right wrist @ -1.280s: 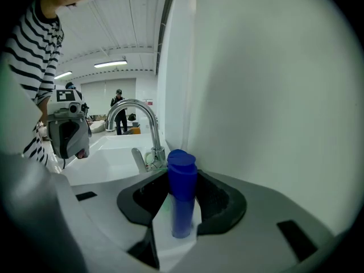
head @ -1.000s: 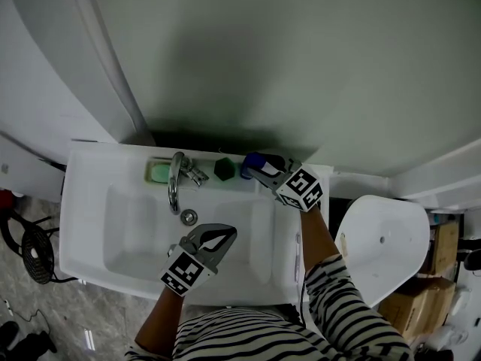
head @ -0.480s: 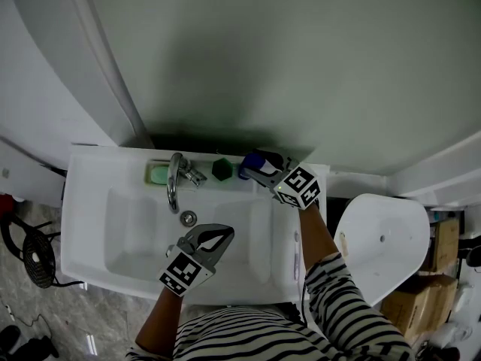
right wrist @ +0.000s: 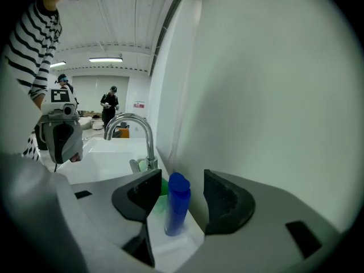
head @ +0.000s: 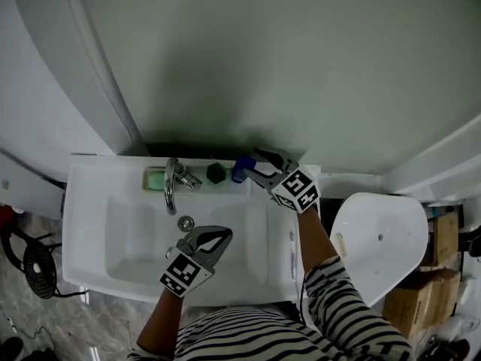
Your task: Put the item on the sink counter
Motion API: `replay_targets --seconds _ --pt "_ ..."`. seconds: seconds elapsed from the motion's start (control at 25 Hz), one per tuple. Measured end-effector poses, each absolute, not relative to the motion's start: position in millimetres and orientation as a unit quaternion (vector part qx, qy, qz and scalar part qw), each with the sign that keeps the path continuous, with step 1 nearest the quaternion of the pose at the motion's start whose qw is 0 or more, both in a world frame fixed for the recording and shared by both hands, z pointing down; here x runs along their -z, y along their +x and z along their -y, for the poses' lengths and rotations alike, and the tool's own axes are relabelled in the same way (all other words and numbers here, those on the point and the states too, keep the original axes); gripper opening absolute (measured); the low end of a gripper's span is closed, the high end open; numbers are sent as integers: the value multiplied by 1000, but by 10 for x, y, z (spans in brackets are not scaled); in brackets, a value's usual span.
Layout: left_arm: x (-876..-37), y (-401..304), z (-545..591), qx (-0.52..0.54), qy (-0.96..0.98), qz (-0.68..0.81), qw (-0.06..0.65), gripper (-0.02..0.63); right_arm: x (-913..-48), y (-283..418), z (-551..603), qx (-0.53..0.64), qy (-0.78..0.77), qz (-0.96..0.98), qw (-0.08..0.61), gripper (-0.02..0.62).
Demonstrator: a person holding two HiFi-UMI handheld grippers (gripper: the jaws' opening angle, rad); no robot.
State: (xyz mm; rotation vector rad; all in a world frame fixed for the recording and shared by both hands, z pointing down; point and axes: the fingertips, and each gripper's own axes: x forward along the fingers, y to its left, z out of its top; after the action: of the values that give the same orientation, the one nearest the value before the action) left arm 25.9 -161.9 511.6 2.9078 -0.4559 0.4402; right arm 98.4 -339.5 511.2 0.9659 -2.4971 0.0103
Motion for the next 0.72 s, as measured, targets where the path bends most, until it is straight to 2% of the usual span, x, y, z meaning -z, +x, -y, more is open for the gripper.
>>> replay_targets --seconds 0.72 --pt "-4873 424 1533 -138 982 119 51 6 -4779 1173 2677 -22 399 890 219 221"
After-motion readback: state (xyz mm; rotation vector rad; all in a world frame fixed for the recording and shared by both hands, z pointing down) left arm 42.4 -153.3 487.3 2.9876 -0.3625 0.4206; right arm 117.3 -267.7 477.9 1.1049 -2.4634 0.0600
